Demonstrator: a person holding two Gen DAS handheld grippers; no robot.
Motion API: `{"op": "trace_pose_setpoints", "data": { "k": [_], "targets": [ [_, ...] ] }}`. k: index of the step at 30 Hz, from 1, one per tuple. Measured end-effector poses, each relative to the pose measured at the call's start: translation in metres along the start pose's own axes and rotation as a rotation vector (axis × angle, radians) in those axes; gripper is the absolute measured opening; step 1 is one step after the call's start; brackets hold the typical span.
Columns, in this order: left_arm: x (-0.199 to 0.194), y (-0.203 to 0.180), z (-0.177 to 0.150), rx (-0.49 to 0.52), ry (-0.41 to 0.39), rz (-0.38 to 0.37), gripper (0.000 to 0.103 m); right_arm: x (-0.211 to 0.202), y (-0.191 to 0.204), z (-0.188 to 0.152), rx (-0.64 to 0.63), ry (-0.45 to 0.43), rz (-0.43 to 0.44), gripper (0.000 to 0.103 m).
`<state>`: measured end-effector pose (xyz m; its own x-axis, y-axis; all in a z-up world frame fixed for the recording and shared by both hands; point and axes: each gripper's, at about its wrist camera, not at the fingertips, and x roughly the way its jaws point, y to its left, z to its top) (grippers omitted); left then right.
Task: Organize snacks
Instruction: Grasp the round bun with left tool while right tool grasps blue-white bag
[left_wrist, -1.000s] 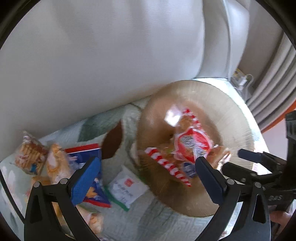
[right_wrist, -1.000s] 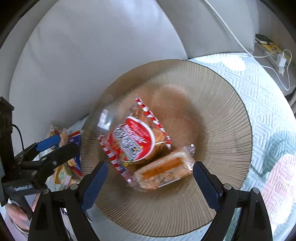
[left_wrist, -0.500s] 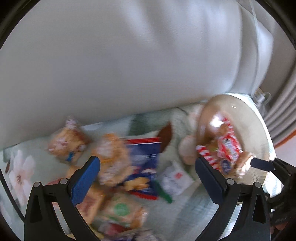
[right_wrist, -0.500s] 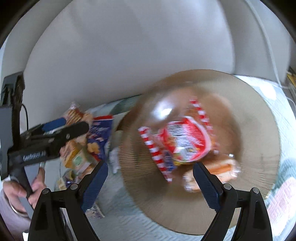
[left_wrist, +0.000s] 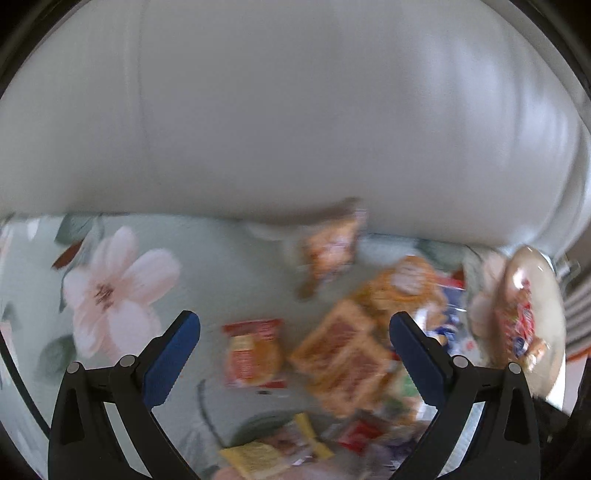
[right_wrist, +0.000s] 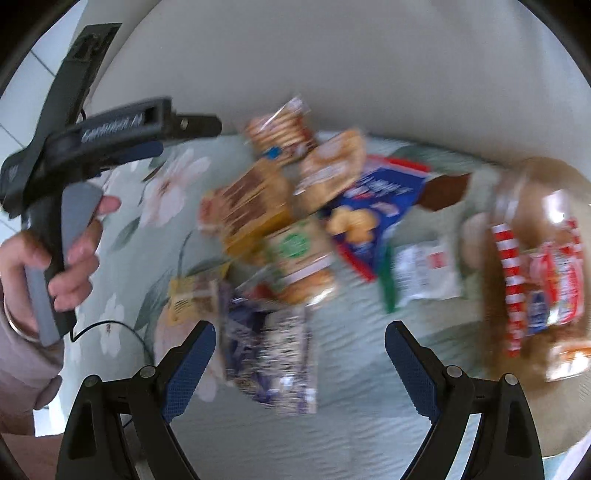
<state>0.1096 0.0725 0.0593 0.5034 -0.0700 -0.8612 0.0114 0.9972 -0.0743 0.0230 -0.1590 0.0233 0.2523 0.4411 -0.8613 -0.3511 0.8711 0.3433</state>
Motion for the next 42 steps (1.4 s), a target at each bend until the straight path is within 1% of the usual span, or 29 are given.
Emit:
{"op": "trace_pose_setpoints", "data": {
  "k": [3, 6, 10, 13, 16, 19, 22, 24, 26, 29, 31, 32, 36, 39, 42],
  "targets": [
    [0.014, 0.019, -0.012, -0.043, 0.005, 0.034, 0.102, 0.016, 0.016, -0.007, -0.021, 0.028, -0.006, 0.092],
    [0.029, 0.033, -0.024, -0.072, 0.02, 0.074, 0.102, 0.028, 0.019, -0.013, -0.013, 0.033, -0.009, 0.092],
    [0.051, 0.042, -0.038, -0.104, 0.063, 0.065, 0.102, 0.044, 0.015, -0.02, 0.026, 0.062, -0.001, 0.092],
    [0.061, 0.045, -0.045, -0.119, 0.079, 0.066, 0.102, 0.055, 0.016, -0.024, 0.027, 0.079, 0.002, 0.092],
    [0.062, 0.046, -0.048, -0.128, 0.062, 0.052, 0.102, 0.067, 0.019, -0.027, 0.026, 0.095, 0.011, 0.092],
    [0.062, 0.047, -0.048, -0.124, 0.05, 0.065, 0.102, 0.076, 0.02, -0.033, 0.019, 0.115, 0.005, 0.092],
    [0.065, 0.054, -0.052, -0.136, 0.058, 0.045, 0.102, 0.083, 0.021, -0.038, 0.023, 0.116, 0.005, 0.092],
    [0.068, 0.055, -0.055, -0.125, 0.06, 0.044, 0.102, 0.084, 0.017, -0.038, 0.043, 0.11, 0.013, 0.092],
    [0.075, 0.053, -0.059, -0.108, 0.084, 0.072, 0.102, 0.084, 0.013, -0.038, 0.058, 0.094, 0.015, 0.092],
    [0.089, 0.052, -0.063, -0.102, 0.115, 0.081, 0.101, 0.081, 0.012, -0.039, 0.041, 0.066, 0.004, 0.092],
    [0.097, 0.053, -0.064, -0.112, 0.131, 0.067, 0.102, 0.075, 0.008, -0.04, 0.023, 0.047, -0.006, 0.092],
    [0.099, 0.054, -0.064, -0.118, 0.13, 0.058, 0.102, 0.075, 0.009, -0.041, 0.014, 0.041, -0.007, 0.092],
    [0.103, 0.054, -0.064, -0.11, 0.124, 0.062, 0.102, 0.079, 0.013, -0.044, -0.012, 0.027, -0.013, 0.093],
    [0.109, 0.058, -0.065, -0.132, 0.13, 0.045, 0.102, 0.083, 0.021, -0.046, -0.043, 0.007, -0.027, 0.095],
    [0.111, 0.06, -0.065, -0.135, 0.122, 0.046, 0.102, 0.085, 0.022, -0.046, -0.054, -0.006, -0.033, 0.095]
  ]
}}
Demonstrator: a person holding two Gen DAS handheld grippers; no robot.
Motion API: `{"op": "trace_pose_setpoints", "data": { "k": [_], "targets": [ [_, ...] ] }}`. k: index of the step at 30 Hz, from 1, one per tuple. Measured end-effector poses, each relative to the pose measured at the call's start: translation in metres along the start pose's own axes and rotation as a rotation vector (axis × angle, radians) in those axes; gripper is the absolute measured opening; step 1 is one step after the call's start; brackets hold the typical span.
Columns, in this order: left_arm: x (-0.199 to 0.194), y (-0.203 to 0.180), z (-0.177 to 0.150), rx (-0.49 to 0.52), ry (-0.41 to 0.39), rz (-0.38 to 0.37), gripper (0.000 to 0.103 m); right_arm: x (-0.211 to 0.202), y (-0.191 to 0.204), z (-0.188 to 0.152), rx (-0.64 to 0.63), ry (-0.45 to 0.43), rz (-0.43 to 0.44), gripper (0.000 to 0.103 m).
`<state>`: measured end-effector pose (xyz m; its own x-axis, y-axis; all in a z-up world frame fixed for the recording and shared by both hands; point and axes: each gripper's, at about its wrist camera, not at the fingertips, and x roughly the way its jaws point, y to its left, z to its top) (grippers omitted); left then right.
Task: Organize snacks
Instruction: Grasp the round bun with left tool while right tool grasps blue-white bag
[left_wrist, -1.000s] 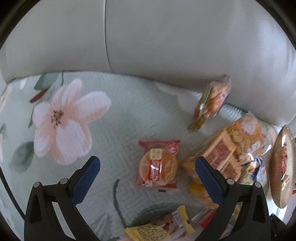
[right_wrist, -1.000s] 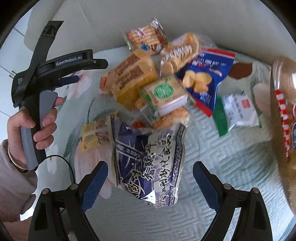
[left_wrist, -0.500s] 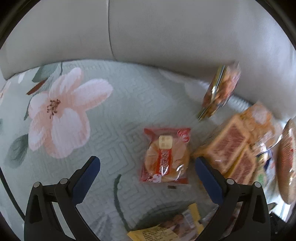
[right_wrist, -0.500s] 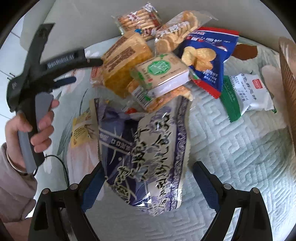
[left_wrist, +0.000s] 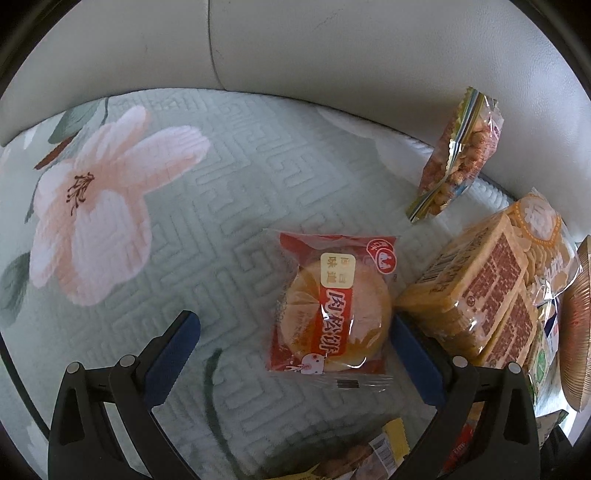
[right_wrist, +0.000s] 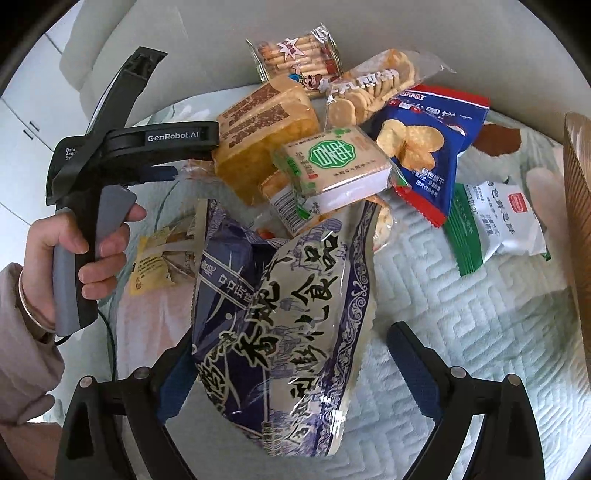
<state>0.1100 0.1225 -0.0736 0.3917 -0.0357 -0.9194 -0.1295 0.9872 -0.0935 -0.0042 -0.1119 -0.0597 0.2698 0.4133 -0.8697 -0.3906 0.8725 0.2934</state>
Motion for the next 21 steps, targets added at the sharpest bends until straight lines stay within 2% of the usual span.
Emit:
{"op": "trace_pose_setpoints", "data": {
  "k": [1, 2, 4, 5, 8, 10, 11, 12, 14, 17, 21],
  "targets": [
    [0.0, -0.001, 0.0, -0.001, -0.001, 0.001, 0.102, 0.0, 0.001, -0.001, -0.009, -0.007, -0.001, 0.094],
    [0.001, 0.0, 0.0, -0.002, -0.001, 0.001, 0.102, 0.001, 0.003, 0.0, -0.016, -0.011, -0.001, 0.087],
    [0.001, 0.0, -0.001, -0.003, -0.002, 0.002, 0.102, -0.001, 0.007, 0.002, -0.034, -0.019, 0.019, 0.06],
    [0.001, 0.0, -0.001, -0.003, -0.003, 0.002, 0.102, -0.003, 0.011, 0.003, -0.042, -0.025, 0.037, 0.059],
    [0.003, 0.001, 0.0, -0.002, -0.004, 0.004, 0.102, -0.005, 0.02, 0.005, -0.091, -0.033, -0.004, 0.056],
    [0.001, 0.001, -0.005, 0.003, -0.01, 0.005, 0.102, -0.005, 0.015, 0.006, -0.057, -0.036, 0.009, 0.056],
    [-0.001, -0.001, -0.006, 0.009, -0.018, 0.0, 0.096, -0.007, 0.012, 0.007, -0.046, -0.04, 0.007, 0.055],
    [-0.004, -0.004, -0.008, 0.019, -0.033, -0.016, 0.08, -0.01, 0.01, 0.008, -0.038, -0.05, 0.0, 0.055],
    [-0.012, -0.013, -0.011, 0.065, -0.058, -0.063, 0.053, -0.018, 0.006, 0.011, -0.028, -0.078, -0.029, 0.055],
    [-0.014, -0.023, -0.012, 0.119, -0.073, -0.053, 0.052, -0.025, -0.006, 0.016, 0.011, -0.102, -0.055, 0.055],
    [-0.013, -0.023, -0.019, 0.095, -0.067, -0.046, 0.052, -0.026, -0.02, 0.018, 0.065, -0.108, -0.066, 0.055]
  ]
}}
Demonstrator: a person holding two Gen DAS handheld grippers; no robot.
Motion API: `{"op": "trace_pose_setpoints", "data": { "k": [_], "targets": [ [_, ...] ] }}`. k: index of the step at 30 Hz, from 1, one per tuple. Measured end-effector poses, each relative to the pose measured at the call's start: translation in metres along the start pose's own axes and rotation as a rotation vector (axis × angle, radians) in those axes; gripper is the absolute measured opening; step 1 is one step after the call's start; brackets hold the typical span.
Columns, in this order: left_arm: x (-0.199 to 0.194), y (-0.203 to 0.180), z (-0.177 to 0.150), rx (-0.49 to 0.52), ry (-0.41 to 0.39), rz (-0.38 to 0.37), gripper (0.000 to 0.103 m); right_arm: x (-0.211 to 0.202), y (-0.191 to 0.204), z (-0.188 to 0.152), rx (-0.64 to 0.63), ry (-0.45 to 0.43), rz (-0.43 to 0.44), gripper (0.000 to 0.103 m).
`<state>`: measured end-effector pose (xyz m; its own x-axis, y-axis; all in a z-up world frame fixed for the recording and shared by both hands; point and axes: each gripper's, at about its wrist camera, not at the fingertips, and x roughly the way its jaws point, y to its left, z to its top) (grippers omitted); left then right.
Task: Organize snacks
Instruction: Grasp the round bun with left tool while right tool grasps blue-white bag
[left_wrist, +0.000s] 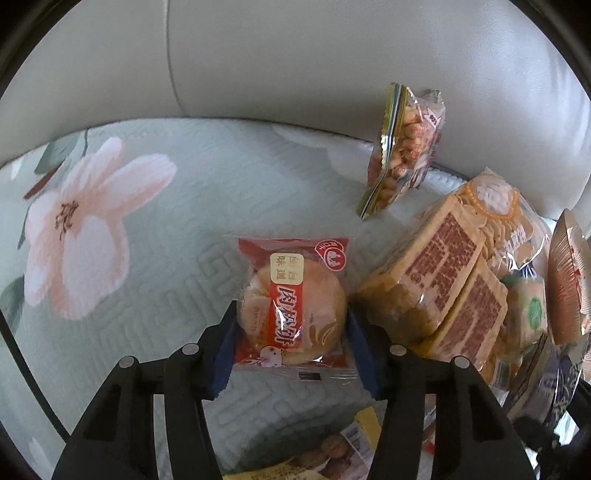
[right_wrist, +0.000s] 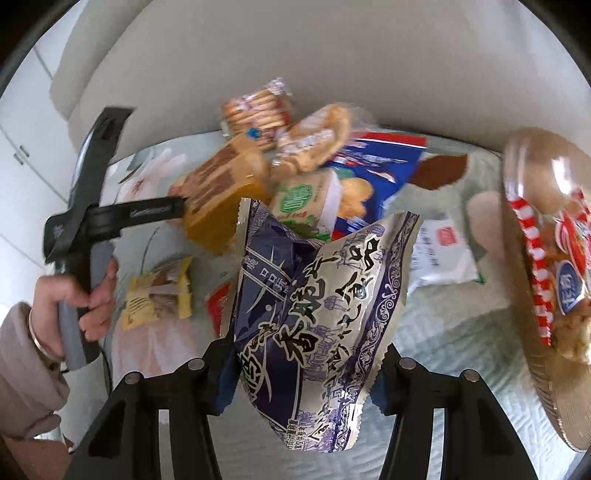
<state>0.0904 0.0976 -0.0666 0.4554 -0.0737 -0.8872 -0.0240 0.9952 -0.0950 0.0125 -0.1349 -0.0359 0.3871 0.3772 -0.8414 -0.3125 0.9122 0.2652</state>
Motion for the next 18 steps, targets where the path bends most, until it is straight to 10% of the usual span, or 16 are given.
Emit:
{"op": "trace_pose_setpoints", "data": {
  "k": [18],
  "targets": [
    [-0.023, 0.0, -0.033, -0.005, 0.019, 0.018, 0.052, -0.009, -0.024, 0.0, 0.107, -0.026, 0.03, 0.055]
  ]
}}
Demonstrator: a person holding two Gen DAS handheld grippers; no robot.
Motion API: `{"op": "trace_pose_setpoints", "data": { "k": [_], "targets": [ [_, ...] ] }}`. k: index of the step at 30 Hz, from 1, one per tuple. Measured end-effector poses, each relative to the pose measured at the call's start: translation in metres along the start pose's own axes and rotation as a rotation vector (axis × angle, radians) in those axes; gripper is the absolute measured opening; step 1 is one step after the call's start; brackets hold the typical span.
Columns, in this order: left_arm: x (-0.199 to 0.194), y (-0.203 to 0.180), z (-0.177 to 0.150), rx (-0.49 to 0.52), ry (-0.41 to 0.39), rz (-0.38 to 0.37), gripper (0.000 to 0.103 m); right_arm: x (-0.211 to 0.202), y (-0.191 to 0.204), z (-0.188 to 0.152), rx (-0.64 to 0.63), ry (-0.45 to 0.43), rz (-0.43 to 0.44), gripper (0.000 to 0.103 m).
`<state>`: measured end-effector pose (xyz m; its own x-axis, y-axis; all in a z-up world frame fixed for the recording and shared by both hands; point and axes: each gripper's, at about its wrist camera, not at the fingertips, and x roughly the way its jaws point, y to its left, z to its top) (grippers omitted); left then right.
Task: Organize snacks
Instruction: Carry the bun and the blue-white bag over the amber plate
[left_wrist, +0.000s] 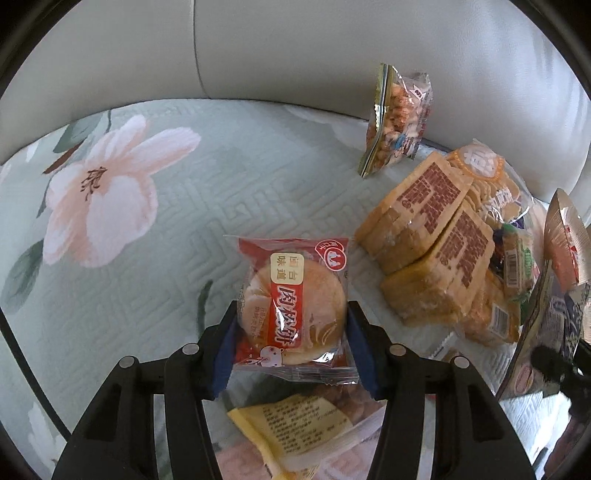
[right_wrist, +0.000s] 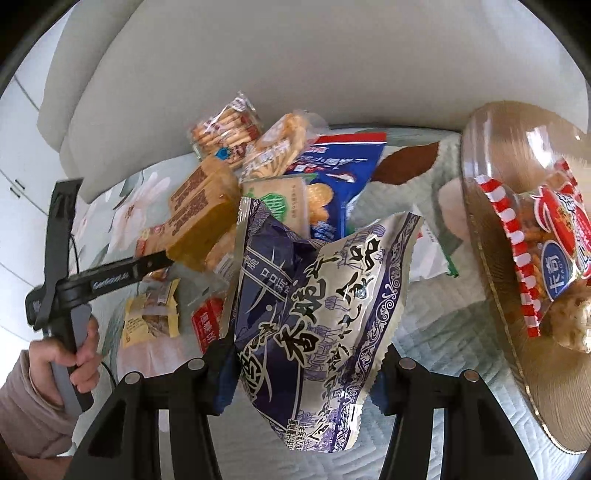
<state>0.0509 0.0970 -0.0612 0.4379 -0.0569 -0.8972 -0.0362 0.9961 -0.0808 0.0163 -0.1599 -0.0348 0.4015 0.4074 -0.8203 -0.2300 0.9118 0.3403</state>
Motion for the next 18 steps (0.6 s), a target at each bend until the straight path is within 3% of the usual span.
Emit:
{"op": "trace_pose_setpoints", "data": {
  "k": [18],
  "targets": [
    [-0.04, -0.009, -0.01, 0.008, -0.04, -0.025, 0.052, -0.009, -0.014, -0.001, 0.047, -0.021, 0.022, 0.054]
  ]
}}
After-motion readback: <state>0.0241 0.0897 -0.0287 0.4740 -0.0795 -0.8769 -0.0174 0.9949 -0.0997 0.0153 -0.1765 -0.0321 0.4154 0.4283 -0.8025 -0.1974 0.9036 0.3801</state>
